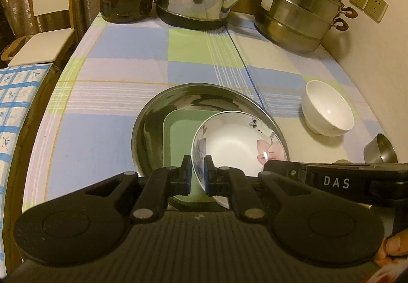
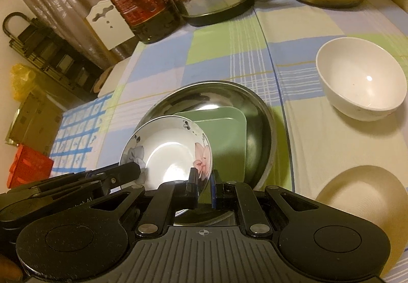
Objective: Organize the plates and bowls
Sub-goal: 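Lower the saucer onto the green plate and open the right tool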
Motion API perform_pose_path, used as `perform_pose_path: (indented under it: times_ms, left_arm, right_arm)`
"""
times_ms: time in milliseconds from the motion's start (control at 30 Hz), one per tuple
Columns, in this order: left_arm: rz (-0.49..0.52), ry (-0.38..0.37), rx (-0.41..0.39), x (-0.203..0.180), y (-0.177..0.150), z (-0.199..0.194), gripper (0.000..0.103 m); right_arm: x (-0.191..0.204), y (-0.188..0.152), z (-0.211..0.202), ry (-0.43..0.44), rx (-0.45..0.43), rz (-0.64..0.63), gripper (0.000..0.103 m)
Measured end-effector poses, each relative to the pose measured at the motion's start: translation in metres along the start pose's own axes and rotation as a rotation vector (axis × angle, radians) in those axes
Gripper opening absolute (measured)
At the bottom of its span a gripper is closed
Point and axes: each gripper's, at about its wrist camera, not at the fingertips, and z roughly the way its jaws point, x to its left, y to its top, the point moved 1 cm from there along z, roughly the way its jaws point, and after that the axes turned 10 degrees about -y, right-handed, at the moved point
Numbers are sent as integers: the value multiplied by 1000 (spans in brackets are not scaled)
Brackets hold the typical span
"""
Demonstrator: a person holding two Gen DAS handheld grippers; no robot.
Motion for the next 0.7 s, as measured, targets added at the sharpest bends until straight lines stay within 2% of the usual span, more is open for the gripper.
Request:
perform_pose_path:
  times_ms: [700]
  left_arm:
    - [10,-16,107,31,12,64,8]
  right_arm:
    - [3,8,53,-94,49,32,9]
